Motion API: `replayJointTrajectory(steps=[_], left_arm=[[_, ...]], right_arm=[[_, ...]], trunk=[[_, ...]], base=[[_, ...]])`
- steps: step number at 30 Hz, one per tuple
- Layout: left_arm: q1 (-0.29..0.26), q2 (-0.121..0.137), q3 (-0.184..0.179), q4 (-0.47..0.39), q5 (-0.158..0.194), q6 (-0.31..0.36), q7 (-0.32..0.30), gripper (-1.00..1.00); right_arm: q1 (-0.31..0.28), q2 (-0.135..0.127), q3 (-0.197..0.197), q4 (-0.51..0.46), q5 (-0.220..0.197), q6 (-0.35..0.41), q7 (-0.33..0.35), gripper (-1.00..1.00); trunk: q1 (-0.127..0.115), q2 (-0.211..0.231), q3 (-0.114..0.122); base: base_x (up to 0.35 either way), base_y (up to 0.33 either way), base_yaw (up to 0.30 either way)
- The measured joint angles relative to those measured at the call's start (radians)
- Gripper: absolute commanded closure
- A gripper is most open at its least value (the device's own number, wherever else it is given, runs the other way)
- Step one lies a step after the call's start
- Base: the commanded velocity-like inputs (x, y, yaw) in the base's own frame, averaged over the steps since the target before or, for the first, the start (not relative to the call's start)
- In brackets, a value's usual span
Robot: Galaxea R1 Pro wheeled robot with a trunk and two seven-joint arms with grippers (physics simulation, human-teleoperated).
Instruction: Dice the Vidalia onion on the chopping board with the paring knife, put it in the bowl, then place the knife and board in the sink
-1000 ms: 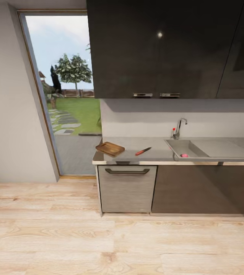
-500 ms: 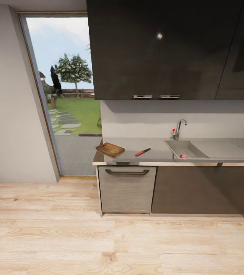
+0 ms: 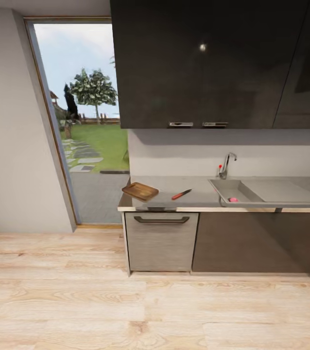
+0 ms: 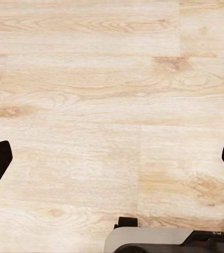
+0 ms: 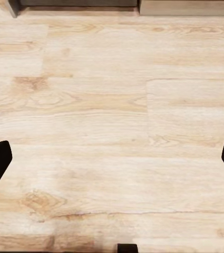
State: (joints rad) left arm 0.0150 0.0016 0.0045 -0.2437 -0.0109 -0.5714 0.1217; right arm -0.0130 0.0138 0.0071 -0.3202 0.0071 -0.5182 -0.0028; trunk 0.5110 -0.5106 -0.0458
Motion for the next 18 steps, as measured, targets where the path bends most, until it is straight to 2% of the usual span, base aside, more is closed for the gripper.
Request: replayJointTrajectory(steps=[16,18], left_arm=[[0.0,0.0,0.0,0.0,0.001,0.0,0.0,-1.0],[-0.001,0.0,0.0,0.0,0.001,0.0,0.0,-1.0]], right_arm=[[0.0,0.0,0.0,0.0,0.0,0.001,0.0,-1.0],[-0.001,0.0,0.0,0.0,0.0,0.001,0.0,-1.0]], trunk=[[-0.061,0.111,0.048],[-0.061,0.111,0.049]], base=[[0.0,0.0,0.0],[0.0,0.0,0.0]])
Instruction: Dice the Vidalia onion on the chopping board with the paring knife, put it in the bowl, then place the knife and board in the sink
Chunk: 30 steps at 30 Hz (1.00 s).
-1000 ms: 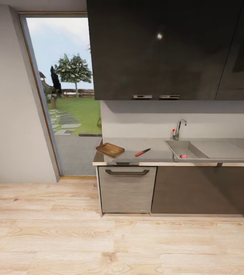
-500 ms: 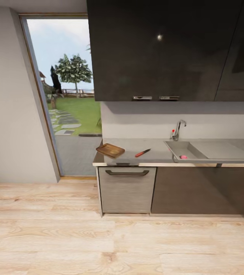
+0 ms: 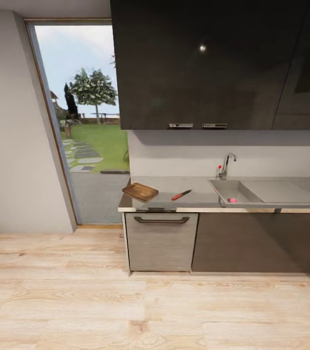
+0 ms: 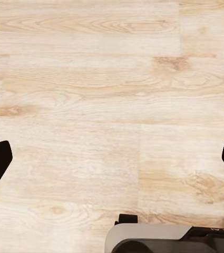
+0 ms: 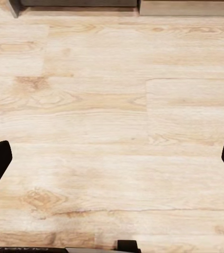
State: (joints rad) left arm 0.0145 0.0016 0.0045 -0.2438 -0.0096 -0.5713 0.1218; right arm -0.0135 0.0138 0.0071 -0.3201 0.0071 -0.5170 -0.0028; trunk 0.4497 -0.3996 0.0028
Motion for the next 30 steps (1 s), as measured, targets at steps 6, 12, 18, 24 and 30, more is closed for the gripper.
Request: replayJointTrajectory(steps=[6,12,18,24,30], left_arm=[[0.0,0.0,0.0,0.0,0.0,0.0,0.0,-1.0],[0.0,0.0,0.0,0.0,0.0,0.0,0.0,-1.0],[0.0,0.0,-0.001,0.0,-0.001,-0.001,0.0,-1.0],[0.0,0.0,-0.002,-0.001,-0.003,-0.003,0.0,-1.0],[0.0,0.0,-0.001,-0.001,-0.003,-0.002,0.0,-1.0]], right_arm=[[0.0,0.0,0.0,0.0,0.0,0.0,0.0,-1.0],[0.0,0.0,0.0,0.0,0.0,0.0,0.0,-1.0],[0.0,0.0,0.0,0.0,0.0,0.0,0.0,-1.0],[0.0,0.0,0.0,0.0,0.0,0.0,0.0,-1.0],[0.0,0.0,0.0,0.0,0.0,0.0,0.0,-1.0]], trunk=[[0.0,0.0,0.0],[0.0,0.0,0.0],[0.0,0.0,0.0],[0.0,0.0,0.0],[0.0,0.0,0.0]], base=[[0.0,0.0,0.0],[0.0,0.0,0.0],[0.0,0.0,0.0],[0.0,0.0,0.0],[0.0,0.0,0.0]])
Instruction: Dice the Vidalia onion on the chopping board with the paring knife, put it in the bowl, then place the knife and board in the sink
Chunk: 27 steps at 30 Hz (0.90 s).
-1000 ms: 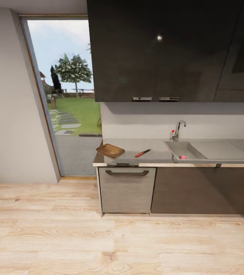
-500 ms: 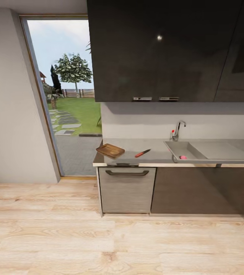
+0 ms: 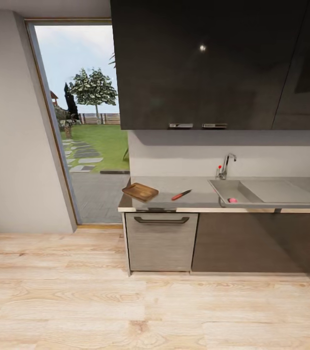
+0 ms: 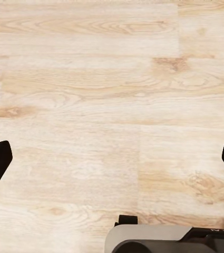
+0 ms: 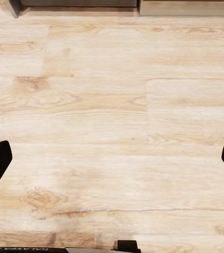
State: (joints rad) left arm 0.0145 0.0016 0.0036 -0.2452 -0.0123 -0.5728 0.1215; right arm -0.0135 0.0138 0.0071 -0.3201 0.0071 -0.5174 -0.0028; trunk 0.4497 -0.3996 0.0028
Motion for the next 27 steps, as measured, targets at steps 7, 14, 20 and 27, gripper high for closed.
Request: replayJointTrajectory(steps=[7,14,20,27], left_arm=[[0.0,0.0,0.001,0.0,0.0,0.001,0.0,-1.0],[0.0,0.0,0.001,0.0,0.0,0.001,0.0,-1.0],[0.0,0.0,0.001,0.0,0.0,0.001,0.0,-1.0],[0.0,0.0,0.001,0.001,0.0,0.002,0.0,-1.0]], right_arm=[[0.0,0.0,0.0,0.0,0.0,-0.001,0.0,-1.0],[0.0,0.0,0.0,0.0,0.0,-0.001,0.0,-1.0],[0.0,0.0,0.0,0.0,0.0,-0.001,0.0,-1.0],[0.0,0.0,0.0,0.0,0.0,-0.001,0.0,-1.0]], trunk=[[0.0,0.0,0.0],[0.0,0.0,0.0],[0.0,0.0,0.0],[0.0,0.0,0.0]], base=[[0.086,0.08,0.0],[0.215,0.201,0.0],[0.24,0.206,0.0],[0.272,0.112,0.0]])
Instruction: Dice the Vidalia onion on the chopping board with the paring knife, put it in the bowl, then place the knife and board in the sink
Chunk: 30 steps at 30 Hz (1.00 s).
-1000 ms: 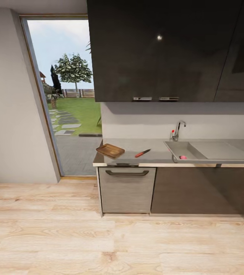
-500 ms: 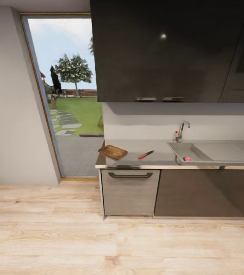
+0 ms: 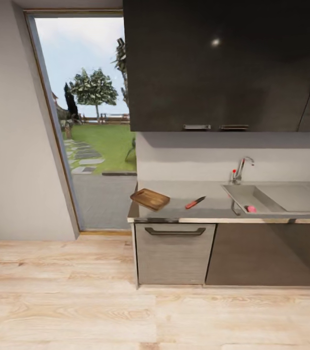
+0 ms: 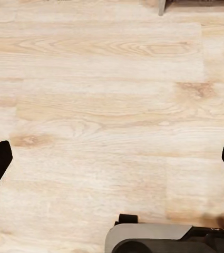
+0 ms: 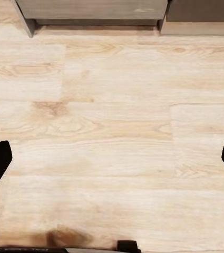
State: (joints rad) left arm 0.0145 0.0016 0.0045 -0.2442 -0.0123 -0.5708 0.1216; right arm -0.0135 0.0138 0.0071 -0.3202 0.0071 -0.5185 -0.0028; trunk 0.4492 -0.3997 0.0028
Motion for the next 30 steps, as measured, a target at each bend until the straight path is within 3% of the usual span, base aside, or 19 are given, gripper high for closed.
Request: replayJointTrajectory(steps=[16,30], left_arm=[[0.0,0.0,0.0,0.0,0.0,0.001,0.0,-1.0],[0.0,0.0,-0.001,0.0,0.0,-0.001,0.0,-1.0]], right_arm=[[0.0,0.0,0.0,0.0,0.0,0.0,0.0,-1.0],[0.0,0.0,0.0,0.0,0.0,0.0,0.0,-1.0]], trunk=[[0.0,0.0,0.0],[0.0,0.0,0.0]], base=[[0.272,0.006,0.0],[0.036,0.0,0.0]])
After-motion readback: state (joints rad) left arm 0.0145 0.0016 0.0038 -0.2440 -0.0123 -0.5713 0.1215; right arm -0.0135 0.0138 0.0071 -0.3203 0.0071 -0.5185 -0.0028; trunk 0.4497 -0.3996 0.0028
